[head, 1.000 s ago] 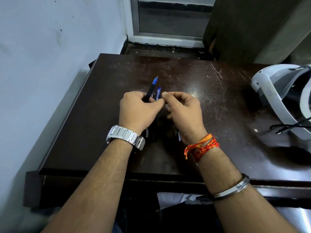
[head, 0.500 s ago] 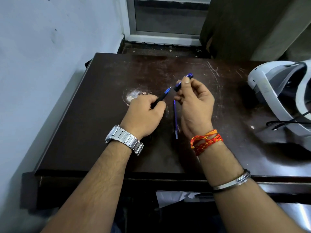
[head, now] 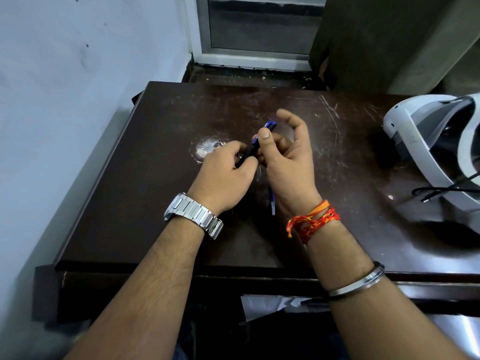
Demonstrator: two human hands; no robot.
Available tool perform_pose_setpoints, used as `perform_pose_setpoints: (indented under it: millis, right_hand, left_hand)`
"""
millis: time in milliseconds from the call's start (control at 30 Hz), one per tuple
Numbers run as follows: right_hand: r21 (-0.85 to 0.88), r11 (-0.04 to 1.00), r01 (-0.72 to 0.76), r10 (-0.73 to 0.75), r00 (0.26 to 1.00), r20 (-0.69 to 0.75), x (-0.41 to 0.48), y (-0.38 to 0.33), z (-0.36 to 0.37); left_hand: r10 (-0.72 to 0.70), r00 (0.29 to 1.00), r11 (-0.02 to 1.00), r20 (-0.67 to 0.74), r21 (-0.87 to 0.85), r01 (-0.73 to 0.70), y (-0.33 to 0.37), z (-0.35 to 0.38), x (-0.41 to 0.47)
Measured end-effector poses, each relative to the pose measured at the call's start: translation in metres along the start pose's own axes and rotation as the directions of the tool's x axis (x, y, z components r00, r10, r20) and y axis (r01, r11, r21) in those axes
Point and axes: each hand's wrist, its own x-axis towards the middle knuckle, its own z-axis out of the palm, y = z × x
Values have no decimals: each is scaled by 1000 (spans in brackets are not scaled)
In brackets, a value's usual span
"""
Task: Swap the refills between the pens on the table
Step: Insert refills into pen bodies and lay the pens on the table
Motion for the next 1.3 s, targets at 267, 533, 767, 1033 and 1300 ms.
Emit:
perform_pose_setpoints:
  millis: [267,533,767,1033,1300]
  right_hand:
    - [-43,999,1,2,998,58,-4,1,5]
    - [-25,999,-42,43,997,61,-5,3,8]
    - [-72,981,-178,178,984,-9,-7,12,13]
    - [-104,992,-71,57,989,-133,7,-6,-6]
    - [-622,756,-201,3,952,-305,15,-6,-38]
  left_hand:
    - [-139,954,833,267,-489,258,10,-7,-3]
    - [-83,981,907,178,-393,148,2,-9,-4]
    - [-35,998,986,57,-160,44,2,-7,-4]
    - [-48,989,994,-137,-100,34,7,-9,-3]
    - [-170,944,963,-282,156,220,-1,-14,-1]
